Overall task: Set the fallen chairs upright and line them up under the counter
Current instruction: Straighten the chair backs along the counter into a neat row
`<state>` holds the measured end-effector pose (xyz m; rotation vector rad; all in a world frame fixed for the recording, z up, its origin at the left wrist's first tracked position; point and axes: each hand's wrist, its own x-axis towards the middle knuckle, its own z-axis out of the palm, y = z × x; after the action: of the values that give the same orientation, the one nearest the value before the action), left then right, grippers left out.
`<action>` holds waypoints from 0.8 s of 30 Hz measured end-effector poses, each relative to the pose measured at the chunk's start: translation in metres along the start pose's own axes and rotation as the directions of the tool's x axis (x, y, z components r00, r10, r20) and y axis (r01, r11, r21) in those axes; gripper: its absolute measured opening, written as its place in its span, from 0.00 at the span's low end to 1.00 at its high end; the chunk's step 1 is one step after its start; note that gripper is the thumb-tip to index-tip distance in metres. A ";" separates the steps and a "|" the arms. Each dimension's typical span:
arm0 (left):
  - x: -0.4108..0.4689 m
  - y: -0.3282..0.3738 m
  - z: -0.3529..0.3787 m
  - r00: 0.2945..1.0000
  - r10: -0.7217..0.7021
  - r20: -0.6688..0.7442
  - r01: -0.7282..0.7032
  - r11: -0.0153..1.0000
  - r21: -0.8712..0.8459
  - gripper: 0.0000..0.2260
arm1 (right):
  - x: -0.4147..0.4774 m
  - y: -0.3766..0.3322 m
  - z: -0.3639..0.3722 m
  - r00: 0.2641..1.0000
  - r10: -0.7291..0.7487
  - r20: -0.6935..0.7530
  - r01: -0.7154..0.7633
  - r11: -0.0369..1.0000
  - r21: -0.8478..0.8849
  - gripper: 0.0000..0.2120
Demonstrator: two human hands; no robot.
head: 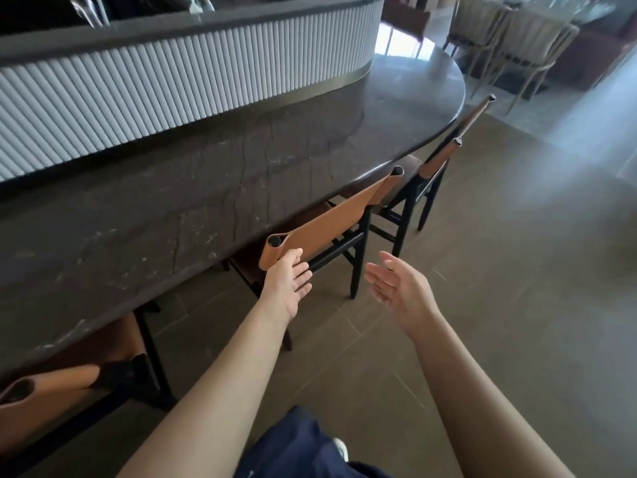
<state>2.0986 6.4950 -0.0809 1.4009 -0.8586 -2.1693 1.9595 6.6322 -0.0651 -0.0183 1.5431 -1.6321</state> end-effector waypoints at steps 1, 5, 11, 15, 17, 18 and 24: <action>0.003 0.002 0.003 1.000 -0.009 -0.018 0.009 1.000 -0.018 0.20 | 0.007 -0.003 0.001 1.000 0.008 0.014 -0.008 1.000 0.006 0.10; 0.029 0.015 0.019 0.996 -0.042 -0.080 0.036 0.997 -0.071 0.24 | 0.045 -0.021 0.015 0.998 0.047 0.039 -0.046 0.999 -0.003 0.10; 0.064 0.031 0.036 0.988 -0.108 -0.111 0.095 0.988 -0.124 0.29 | 0.089 -0.042 0.039 0.997 0.072 0.021 -0.072 0.997 -0.023 0.10; 0.091 0.042 0.051 0.985 -0.107 -0.132 0.093 0.989 -0.112 0.26 | 0.119 -0.056 0.048 0.994 0.106 0.013 -0.105 0.994 -0.035 0.11; 0.102 0.044 0.058 0.979 -0.137 -0.151 0.120 0.986 -0.116 0.27 | 0.134 -0.061 0.049 0.992 0.123 -0.001 -0.123 0.992 -0.037 0.12; 0.107 0.045 0.060 0.974 -0.157 -0.165 0.138 0.982 -0.126 0.28 | 0.142 -0.063 0.050 0.991 0.136 -0.003 -0.136 0.990 -0.042 0.12; 0.127 0.035 0.066 0.943 -0.220 -0.250 0.137 0.941 -0.311 0.26 | 0.191 -0.067 0.056 0.970 0.244 -0.012 -0.244 0.965 -0.100 0.13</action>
<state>1.9867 6.4064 -0.1199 1.6316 -0.3027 -2.0495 1.8335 6.4673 -0.0974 0.1128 1.5598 -1.3597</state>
